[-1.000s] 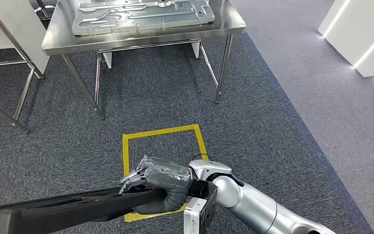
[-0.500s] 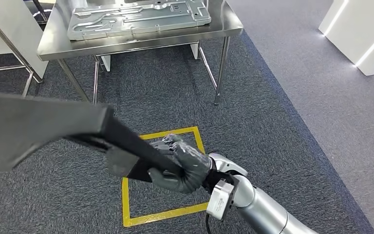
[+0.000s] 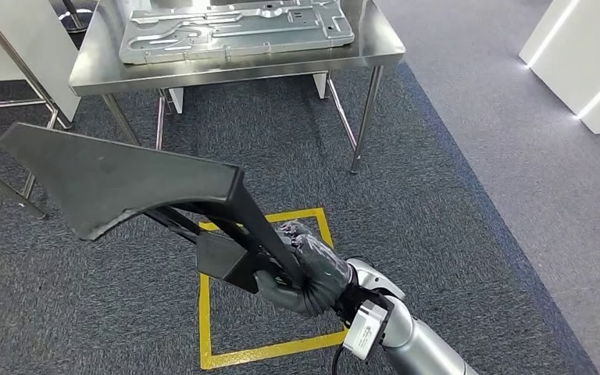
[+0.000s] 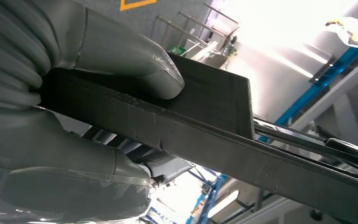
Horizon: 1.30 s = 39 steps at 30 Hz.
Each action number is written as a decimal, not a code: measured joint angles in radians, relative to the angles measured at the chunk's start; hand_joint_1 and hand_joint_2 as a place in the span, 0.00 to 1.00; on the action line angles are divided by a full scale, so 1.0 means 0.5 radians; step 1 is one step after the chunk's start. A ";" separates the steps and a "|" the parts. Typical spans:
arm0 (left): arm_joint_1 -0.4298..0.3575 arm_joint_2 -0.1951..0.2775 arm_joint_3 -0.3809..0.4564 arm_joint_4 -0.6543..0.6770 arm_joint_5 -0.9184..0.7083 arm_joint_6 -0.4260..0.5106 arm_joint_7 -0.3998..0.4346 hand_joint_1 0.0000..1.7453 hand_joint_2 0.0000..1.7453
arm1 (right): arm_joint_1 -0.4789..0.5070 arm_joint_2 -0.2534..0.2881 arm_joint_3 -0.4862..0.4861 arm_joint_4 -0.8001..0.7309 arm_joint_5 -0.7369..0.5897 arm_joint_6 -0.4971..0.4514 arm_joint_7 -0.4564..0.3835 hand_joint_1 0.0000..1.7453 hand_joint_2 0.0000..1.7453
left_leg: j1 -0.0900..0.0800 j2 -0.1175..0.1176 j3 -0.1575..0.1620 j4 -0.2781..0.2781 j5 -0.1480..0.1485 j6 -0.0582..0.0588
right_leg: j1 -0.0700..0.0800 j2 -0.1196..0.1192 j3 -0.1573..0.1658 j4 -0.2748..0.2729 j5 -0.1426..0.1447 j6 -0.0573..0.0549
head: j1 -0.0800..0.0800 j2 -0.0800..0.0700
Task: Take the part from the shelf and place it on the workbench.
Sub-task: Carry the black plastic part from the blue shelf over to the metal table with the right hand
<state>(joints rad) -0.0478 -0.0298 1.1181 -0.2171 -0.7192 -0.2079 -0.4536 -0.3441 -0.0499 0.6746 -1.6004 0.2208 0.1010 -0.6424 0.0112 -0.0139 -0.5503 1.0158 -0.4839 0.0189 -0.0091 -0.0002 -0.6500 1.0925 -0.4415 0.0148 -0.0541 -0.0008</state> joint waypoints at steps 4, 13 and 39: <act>-0.005 -0.004 0.006 -0.001 0.008 0.000 -0.002 0.00 0.00 | 0.036 0.019 0.010 0.002 -0.062 0.001 -0.046 1.00 1.00 | -0.006 -0.003 0.013 -0.008 -0.028 -0.044 | 0.007 0.005 0.057 -0.126 0.006 -0.031 | -0.001 0.000; 0.008 -0.013 0.036 -0.010 0.009 -0.003 -0.007 0.00 0.00 | 0.050 0.040 0.105 0.035 -0.143 0.059 -0.052 1.00 1.00 | 0.002 0.015 -0.274 0.422 -0.083 -0.085 | -0.001 0.002 0.156 -0.145 -0.066 -0.070 | -0.005 0.000; 0.007 -0.059 0.143 -0.027 0.078 -0.045 0.112 0.00 0.00 | 0.052 0.055 0.160 0.088 -0.150 0.060 -0.060 1.00 1.00 | -0.009 0.015 -0.067 0.365 -0.170 -0.059 | 0.015 -0.001 0.139 -0.177 -0.018 -0.091 | 0.001 0.000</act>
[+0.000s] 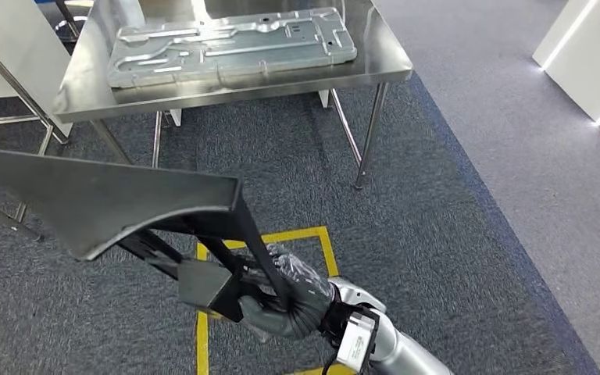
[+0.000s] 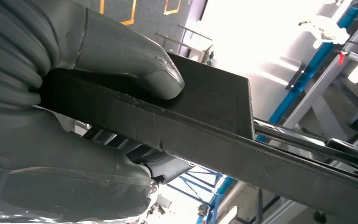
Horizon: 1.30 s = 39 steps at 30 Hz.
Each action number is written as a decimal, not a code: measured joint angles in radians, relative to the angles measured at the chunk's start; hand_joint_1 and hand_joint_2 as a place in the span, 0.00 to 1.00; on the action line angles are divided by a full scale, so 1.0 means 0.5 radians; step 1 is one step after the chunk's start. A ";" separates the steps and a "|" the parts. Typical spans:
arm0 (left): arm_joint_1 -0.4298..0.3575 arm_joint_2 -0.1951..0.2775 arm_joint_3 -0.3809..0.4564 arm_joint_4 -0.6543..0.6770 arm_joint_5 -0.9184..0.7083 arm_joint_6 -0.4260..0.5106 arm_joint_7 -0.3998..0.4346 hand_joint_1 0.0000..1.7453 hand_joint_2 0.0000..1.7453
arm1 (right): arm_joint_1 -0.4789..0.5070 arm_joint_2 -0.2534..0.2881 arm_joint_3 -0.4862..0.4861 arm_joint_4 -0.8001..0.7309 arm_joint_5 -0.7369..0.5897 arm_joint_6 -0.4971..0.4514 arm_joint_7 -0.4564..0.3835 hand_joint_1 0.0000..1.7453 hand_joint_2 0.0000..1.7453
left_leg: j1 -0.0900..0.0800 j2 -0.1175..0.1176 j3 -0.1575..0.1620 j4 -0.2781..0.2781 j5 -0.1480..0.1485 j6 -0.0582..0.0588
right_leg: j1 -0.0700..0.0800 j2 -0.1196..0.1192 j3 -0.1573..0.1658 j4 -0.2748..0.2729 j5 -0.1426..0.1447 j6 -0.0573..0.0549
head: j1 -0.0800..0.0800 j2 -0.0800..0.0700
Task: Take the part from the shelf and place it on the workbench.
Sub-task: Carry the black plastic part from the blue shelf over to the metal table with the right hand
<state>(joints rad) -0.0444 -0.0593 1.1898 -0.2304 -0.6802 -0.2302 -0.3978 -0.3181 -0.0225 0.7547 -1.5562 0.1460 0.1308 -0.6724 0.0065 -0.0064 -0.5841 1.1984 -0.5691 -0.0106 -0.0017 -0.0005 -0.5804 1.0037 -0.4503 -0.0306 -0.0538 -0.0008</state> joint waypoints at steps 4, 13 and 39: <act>0.017 -0.008 0.038 0.000 0.011 -0.017 0.038 0.00 0.00 | 0.013 0.001 0.001 0.010 0.003 0.000 0.000 1.00 1.00 | 0.021 0.001 -0.179 0.082 -0.025 -0.032 | -0.004 0.008 0.082 0.000 -0.071 0.008 | -0.001 0.000; 0.020 -0.018 0.055 -0.002 -0.034 -0.020 0.055 0.00 0.00 | 0.022 0.002 -0.003 0.005 0.020 -0.014 0.000 1.00 1.00 | 0.007 0.008 -0.047 -0.337 0.256 0.062 | -0.016 0.010 0.160 0.087 -0.236 0.109 | 0.004 0.000; -0.001 0.036 0.054 -0.015 -0.104 0.030 0.062 0.00 0.00 | 0.161 -0.035 -0.060 -0.050 0.158 -0.120 -0.002 1.00 1.00 | -0.009 0.097 -0.023 -0.334 0.254 0.009 | 0.004 -0.026 0.112 0.010 -0.101 0.049 | 0.004 0.000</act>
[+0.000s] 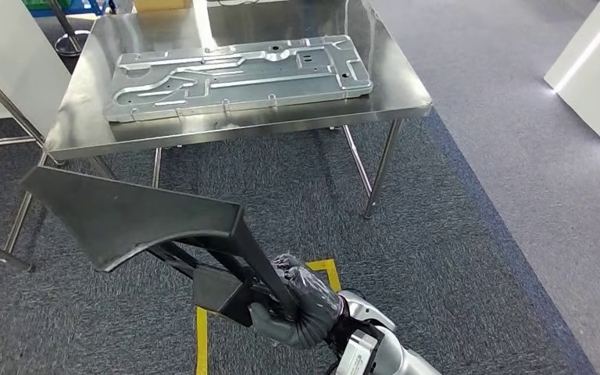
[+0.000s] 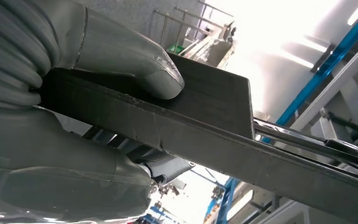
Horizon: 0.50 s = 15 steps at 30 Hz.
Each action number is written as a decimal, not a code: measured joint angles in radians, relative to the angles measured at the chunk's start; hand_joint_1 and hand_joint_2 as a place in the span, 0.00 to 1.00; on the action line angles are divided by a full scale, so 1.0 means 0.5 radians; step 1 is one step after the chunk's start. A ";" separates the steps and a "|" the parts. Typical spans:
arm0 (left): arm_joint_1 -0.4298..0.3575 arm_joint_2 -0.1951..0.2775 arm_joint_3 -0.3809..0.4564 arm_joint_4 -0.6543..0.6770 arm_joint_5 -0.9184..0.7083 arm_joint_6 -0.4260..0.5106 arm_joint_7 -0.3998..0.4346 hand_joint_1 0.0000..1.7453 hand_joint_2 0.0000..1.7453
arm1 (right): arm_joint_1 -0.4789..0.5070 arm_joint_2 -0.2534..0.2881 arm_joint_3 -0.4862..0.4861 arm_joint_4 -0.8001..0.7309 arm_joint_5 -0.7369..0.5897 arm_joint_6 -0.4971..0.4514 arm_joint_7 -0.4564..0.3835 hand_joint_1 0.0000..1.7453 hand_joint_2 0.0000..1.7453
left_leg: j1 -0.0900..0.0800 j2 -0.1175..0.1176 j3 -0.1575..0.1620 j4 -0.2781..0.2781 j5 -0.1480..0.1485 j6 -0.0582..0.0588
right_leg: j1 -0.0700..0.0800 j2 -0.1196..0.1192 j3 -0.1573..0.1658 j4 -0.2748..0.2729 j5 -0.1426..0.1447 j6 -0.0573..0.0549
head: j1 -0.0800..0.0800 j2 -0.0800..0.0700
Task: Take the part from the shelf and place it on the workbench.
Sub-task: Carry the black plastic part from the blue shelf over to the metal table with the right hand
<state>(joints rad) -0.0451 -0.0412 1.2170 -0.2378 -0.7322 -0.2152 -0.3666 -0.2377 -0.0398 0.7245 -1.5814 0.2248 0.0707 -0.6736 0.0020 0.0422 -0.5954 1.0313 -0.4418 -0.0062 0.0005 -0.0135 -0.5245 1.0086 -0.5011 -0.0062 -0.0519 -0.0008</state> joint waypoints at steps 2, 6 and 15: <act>-0.005 0.002 0.000 -0.003 -0.004 0.000 -0.002 0.00 0.00 | 0.006 -0.004 -0.003 -0.006 0.009 -0.001 0.000 1.00 1.00 | -0.005 -0.023 0.006 -0.013 -0.012 0.029 | 0.004 -0.030 0.010 -0.006 -0.015 0.021 | 0.001 0.000; 0.003 0.006 0.000 -0.004 -0.012 -0.004 -0.009 0.00 0.00 | 0.012 -0.013 -0.009 -0.009 0.020 -0.003 -0.008 1.00 1.00 | 0.007 -0.076 0.031 -0.042 -0.008 0.073 | -0.009 -0.003 -0.079 0.213 -0.137 0.059 | 0.005 0.000; 0.002 0.006 0.001 -0.004 -0.020 -0.007 -0.023 0.00 0.00 | 0.032 -0.039 -0.013 -0.009 -0.005 0.010 -0.039 1.00 1.00 | -0.003 -0.132 0.106 -0.038 -0.080 0.052 | 0.001 0.031 -0.160 0.059 0.113 0.023 | 0.007 0.000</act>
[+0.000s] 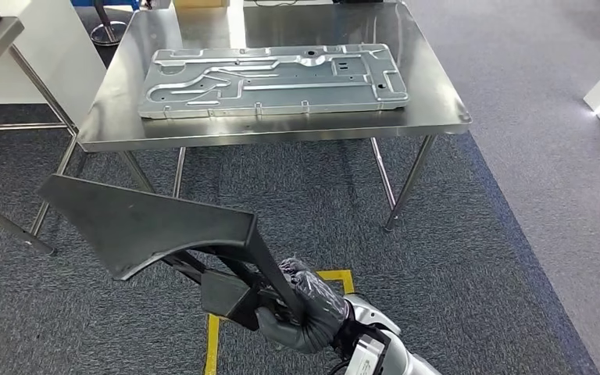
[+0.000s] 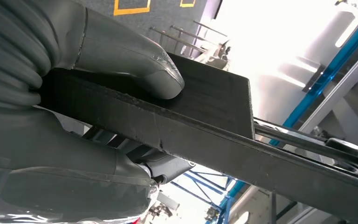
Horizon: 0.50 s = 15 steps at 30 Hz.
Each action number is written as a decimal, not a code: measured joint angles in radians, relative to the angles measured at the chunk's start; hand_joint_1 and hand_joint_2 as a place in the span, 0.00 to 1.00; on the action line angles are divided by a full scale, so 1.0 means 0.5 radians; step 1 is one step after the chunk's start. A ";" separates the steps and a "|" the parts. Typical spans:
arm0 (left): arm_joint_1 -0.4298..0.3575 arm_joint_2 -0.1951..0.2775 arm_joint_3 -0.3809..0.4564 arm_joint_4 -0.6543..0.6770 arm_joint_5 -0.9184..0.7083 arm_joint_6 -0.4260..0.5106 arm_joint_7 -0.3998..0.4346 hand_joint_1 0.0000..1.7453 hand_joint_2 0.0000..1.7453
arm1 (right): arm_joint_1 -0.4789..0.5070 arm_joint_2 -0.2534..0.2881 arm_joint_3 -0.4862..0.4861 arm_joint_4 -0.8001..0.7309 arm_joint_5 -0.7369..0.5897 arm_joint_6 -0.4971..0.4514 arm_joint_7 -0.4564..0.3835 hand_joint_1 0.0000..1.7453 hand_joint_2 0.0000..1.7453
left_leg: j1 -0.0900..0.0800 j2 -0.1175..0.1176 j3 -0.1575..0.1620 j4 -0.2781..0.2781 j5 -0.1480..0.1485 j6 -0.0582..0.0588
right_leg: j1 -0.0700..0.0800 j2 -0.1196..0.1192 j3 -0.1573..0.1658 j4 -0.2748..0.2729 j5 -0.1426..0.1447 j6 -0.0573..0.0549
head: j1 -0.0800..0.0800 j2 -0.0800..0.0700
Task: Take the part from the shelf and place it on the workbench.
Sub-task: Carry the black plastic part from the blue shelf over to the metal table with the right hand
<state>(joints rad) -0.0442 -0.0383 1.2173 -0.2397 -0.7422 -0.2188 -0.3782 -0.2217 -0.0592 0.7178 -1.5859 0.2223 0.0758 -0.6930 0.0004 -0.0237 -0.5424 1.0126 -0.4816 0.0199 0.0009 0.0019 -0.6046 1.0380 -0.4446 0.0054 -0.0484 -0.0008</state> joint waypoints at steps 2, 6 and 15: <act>-0.002 0.000 0.000 0.000 -0.003 0.000 -0.002 0.00 0.00 | 0.001 -0.002 -0.001 -0.006 -0.001 0.003 0.000 1.00 1.00 | 0.001 -0.002 0.002 -0.005 -0.012 -0.024 | 0.006 0.004 0.008 -0.033 -0.007 -0.012 | 0.000 0.000; -0.006 0.006 0.000 -0.001 -0.005 0.000 -0.002 0.00 0.00 | 0.001 -0.002 -0.001 -0.027 -0.002 0.003 0.000 1.00 1.00 | 0.010 0.017 -0.062 0.165 -0.113 -0.069 | -0.012 -0.003 0.047 -0.065 -0.012 -0.051 | -0.003 0.000; -0.007 0.011 0.000 -0.002 -0.014 -0.002 -0.004 0.00 0.00 | 0.015 -0.003 -0.001 -0.055 0.003 0.004 0.000 1.00 1.00 | 0.018 0.046 -0.105 0.062 0.072 -0.078 | -0.003 -0.008 0.130 -0.056 -0.090 -0.035 | -0.003 0.000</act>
<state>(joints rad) -0.0474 -0.0327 1.2175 -0.2407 -0.7490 -0.2197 -0.3804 -0.2139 -0.0608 0.7172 -1.6133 0.2237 0.0778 -0.6930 0.0096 -0.0005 -0.5947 1.0434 -0.4458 -0.0188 -0.0005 -0.0020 -0.5396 1.0101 -0.4894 -0.0119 -0.0498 -0.0008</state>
